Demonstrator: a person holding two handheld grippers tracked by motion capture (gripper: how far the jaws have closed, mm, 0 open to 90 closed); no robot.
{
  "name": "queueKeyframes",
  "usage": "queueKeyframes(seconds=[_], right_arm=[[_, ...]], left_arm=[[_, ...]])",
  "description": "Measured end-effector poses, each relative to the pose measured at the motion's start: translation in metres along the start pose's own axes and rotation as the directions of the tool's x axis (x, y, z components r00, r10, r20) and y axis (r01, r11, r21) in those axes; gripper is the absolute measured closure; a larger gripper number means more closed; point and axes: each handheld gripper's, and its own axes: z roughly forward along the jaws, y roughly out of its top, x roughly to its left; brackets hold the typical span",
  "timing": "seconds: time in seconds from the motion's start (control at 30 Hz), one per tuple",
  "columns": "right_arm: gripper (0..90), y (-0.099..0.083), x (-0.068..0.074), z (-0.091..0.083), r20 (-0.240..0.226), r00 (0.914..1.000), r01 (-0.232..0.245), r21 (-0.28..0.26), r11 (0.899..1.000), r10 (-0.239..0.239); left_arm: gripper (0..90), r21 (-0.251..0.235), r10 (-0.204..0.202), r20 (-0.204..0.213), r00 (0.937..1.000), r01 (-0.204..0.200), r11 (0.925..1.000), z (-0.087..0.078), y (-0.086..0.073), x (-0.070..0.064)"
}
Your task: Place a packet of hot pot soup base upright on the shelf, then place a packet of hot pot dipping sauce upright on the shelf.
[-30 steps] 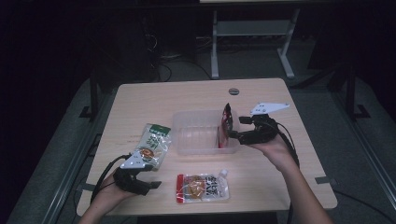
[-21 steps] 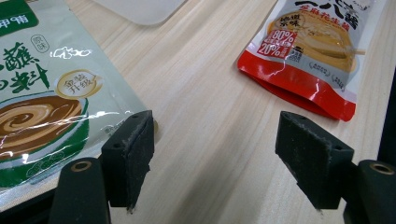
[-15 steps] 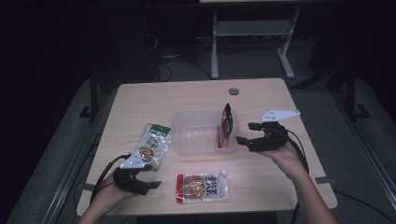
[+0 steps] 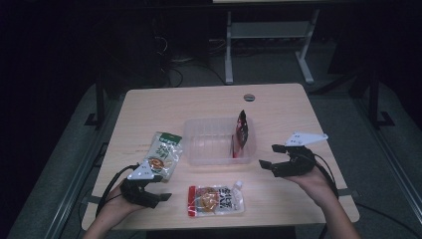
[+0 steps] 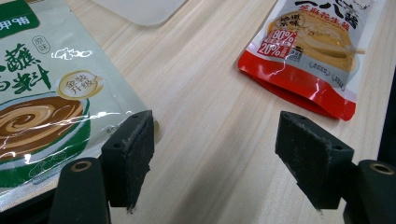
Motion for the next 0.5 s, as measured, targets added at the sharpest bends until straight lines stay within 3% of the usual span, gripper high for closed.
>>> queueKeyframes(seconds=[0.27,0.37,0.5], right_arm=[[20.3,-0.020,0.004,-0.007,-0.009,0.9999,-0.009,0.026,1.000,0.009],[21.5,-0.028,0.009,-0.008,-0.020,0.9998,-0.002,0.062,0.998,0.003],[35.5,-0.039,0.017,-0.010,-0.053,0.9985,0.020,0.111,0.994,-0.014]], left_arm=[[28.0,0.004,0.007,0.008,0.9999,-0.007,1.0000,0.001,0.001,-0.002],[28.1,0.011,0.015,0.013,0.9998,-0.015,0.9998,0.001,0.002,-0.003],[28.0,0.010,0.017,0.018,0.9997,-0.017,0.9998,0.002,0.002,-0.004]])
